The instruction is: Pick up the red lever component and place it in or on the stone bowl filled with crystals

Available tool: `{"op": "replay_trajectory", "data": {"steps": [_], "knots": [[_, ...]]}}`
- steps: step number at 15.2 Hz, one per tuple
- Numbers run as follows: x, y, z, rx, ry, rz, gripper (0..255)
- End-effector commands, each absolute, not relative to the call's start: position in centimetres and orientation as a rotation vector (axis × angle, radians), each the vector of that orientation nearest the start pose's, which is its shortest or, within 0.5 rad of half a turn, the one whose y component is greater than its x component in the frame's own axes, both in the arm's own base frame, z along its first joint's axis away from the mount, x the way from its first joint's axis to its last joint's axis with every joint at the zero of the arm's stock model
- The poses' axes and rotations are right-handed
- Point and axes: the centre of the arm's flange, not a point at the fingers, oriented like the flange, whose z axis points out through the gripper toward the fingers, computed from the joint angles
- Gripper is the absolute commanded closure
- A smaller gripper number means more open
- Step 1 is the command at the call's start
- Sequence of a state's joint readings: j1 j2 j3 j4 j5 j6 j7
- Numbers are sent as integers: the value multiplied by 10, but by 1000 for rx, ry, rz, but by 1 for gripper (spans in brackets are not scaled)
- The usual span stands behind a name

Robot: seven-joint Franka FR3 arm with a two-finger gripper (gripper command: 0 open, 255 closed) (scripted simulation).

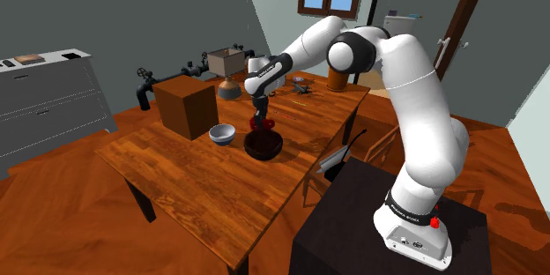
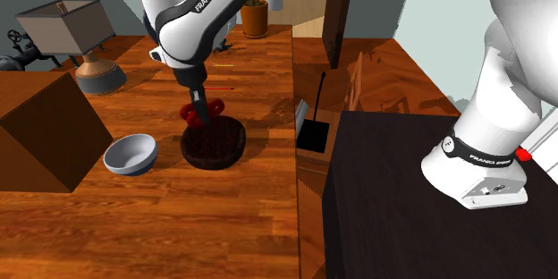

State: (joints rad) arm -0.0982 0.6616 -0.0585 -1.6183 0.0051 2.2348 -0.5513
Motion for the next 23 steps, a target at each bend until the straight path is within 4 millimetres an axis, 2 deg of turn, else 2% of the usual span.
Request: {"op": "replay_trajectory", "data": {"steps": [1,9,17,18,23], "knots": [[680,-103,223,-3092,-632,82,255],[680,-103,179,-3092,-632,82,255],[680,-103,179,-3092,-632,82,255],[680,-103,179,-3092,-632,82,0],[680,-103,179,-3092,-632,82,0]]}}
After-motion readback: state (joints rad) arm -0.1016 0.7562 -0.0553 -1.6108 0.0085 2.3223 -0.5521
